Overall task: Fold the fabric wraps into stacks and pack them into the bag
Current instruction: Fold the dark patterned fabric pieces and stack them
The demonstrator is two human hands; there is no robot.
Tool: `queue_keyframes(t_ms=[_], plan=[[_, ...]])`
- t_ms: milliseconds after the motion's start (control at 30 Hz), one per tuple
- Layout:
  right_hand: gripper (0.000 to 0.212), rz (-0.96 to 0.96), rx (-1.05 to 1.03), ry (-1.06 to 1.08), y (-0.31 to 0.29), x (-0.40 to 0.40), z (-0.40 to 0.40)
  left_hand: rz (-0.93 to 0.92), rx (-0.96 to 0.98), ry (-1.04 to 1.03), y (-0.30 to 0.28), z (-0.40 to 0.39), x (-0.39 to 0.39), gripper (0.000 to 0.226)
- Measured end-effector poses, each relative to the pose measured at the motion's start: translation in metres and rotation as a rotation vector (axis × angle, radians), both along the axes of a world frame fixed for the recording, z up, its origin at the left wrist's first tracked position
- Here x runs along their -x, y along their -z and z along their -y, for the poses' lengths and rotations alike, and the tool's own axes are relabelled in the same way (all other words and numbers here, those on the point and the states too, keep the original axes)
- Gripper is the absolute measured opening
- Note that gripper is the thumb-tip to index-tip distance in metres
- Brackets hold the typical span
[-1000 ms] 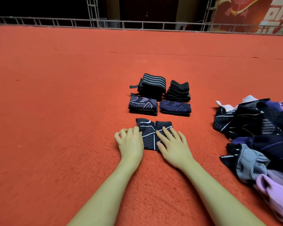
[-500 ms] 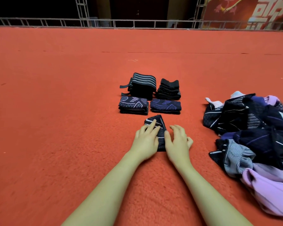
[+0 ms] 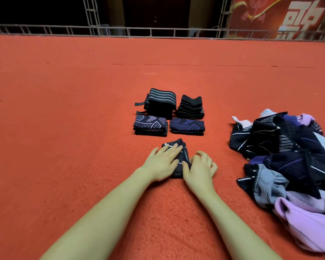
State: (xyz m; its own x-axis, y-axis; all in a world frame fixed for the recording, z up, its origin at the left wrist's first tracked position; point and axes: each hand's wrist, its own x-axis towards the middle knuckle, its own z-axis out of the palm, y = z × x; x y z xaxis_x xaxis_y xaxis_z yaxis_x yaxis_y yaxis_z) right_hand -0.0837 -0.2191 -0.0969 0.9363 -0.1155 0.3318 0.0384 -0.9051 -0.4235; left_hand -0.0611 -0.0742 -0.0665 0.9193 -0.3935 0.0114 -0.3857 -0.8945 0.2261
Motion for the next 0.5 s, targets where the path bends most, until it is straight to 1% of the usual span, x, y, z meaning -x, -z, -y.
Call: queue_keyframes(t_ms=[67, 100, 167, 233, 300, 400, 500], plan=[[0.021, 0.096, -0.089, -0.049, -0.002, 0.0, 0.0, 0.141, 0.082, -0.015, -0.005, -0.002, -0.003, 0.057], [0.018, 0.152, -0.136, -0.085, -0.004, -0.001, 0.001, 0.211, 0.089, -0.023, -0.009, -0.004, -0.006, 0.057], [0.02, 0.261, -0.203, -0.176, -0.011, -0.002, 0.001, 0.373, 0.045, -0.021, -0.016, -0.01, -0.011, 0.052], [0.024, 0.354, -0.231, -0.234, -0.022, -0.009, 0.003, 0.531, 0.011, 0.025, -0.022, -0.017, -0.02, 0.05], [0.021, 0.427, -0.24, -0.248, -0.034, -0.022, 0.007, 0.575, -0.002, 0.068, -0.029, -0.022, -0.032, 0.05], [0.017, 0.487, -0.211, -0.265, -0.049, -0.044, 0.015, 0.635, 0.062, 0.084, -0.038, -0.025, -0.051, 0.048], [0.022, 0.516, -0.17, -0.284, -0.056, -0.064, 0.022, 0.694, 0.131, 0.078, -0.038, -0.025, -0.07, 0.039]])
